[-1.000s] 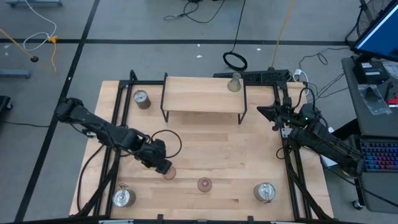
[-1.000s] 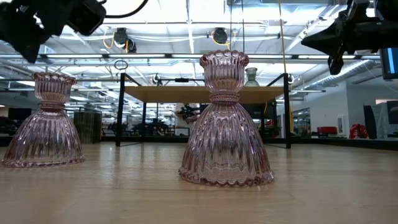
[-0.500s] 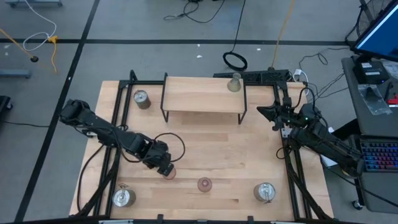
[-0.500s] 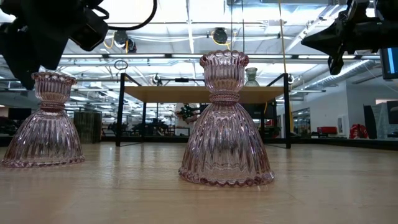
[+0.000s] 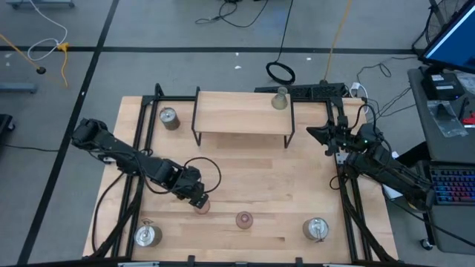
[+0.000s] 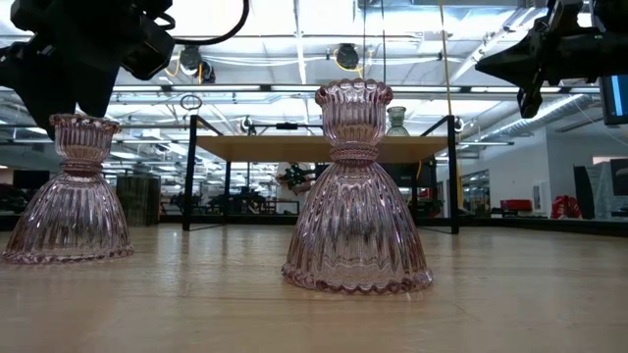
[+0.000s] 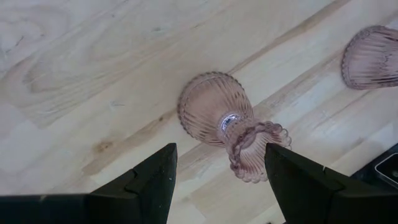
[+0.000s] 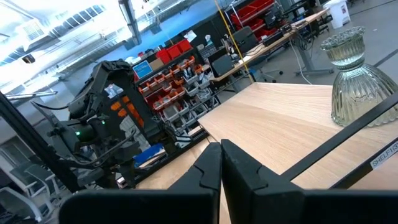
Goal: Pick & Place candle stick holders
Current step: Put the left pink candle holder on the shelf
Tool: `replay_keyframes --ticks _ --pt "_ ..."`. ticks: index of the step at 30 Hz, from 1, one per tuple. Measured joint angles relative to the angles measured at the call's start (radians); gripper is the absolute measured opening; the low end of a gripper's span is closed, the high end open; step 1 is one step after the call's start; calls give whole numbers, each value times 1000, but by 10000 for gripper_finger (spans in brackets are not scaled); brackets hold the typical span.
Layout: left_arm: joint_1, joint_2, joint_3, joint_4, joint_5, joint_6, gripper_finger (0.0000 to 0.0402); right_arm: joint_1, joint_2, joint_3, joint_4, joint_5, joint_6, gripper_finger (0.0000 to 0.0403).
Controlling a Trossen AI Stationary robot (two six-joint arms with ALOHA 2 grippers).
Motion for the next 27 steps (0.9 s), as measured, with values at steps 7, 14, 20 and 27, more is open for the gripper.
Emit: replay_keyframes --ticks 7,14,20,27 --pt "-13 0 0 1 0 0 243 0 0 0 0 0 -1 0" --pt "-13 23 0 0 -15 15 243 0 0 0 0 0 -2 0" --pt "-21 81 -1 14 37 27 243 0 0 0 0 0 -2 0" --pt "-21 115 1 68 76 66 230 0 0 0 0 0 0 0"
